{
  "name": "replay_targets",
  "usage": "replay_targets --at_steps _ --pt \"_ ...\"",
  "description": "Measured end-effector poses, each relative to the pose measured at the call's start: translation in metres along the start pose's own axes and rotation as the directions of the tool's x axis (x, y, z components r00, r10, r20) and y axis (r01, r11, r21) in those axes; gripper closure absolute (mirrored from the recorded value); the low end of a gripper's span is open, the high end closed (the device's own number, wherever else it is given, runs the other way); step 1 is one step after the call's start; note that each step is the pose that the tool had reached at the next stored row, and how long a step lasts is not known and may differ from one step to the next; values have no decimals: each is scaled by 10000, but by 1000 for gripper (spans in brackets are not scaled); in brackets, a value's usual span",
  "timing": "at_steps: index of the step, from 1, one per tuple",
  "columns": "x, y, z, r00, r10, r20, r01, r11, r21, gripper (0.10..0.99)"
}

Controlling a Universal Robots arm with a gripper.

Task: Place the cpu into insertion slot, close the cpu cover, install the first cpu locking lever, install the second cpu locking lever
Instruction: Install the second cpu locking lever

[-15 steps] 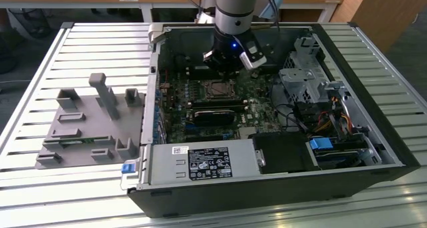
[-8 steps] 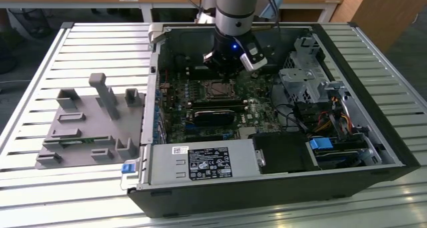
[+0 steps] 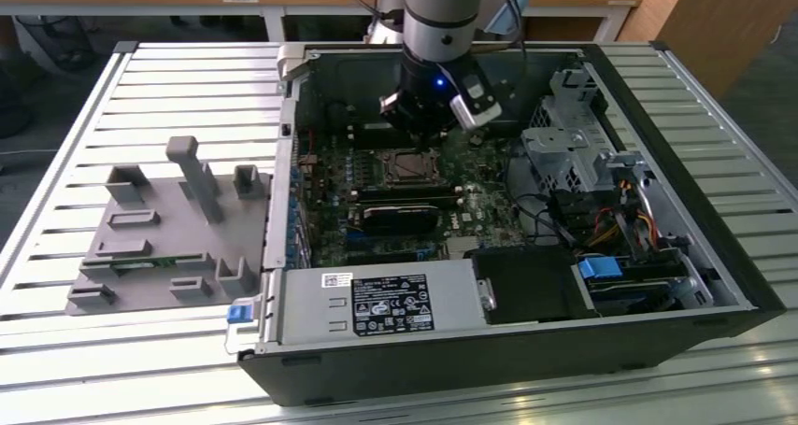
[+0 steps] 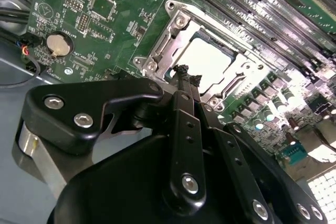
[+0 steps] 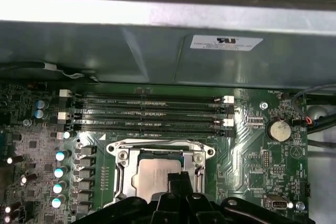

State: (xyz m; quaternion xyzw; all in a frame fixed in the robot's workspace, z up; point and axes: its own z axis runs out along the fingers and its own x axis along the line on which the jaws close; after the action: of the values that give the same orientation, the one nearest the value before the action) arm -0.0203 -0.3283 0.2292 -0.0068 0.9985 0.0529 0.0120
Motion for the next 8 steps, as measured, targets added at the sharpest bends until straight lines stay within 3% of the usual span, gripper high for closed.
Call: replay_targets --at_steps 8 --pt "2 -88 -10 10000 0 0 0 10000 1 980"
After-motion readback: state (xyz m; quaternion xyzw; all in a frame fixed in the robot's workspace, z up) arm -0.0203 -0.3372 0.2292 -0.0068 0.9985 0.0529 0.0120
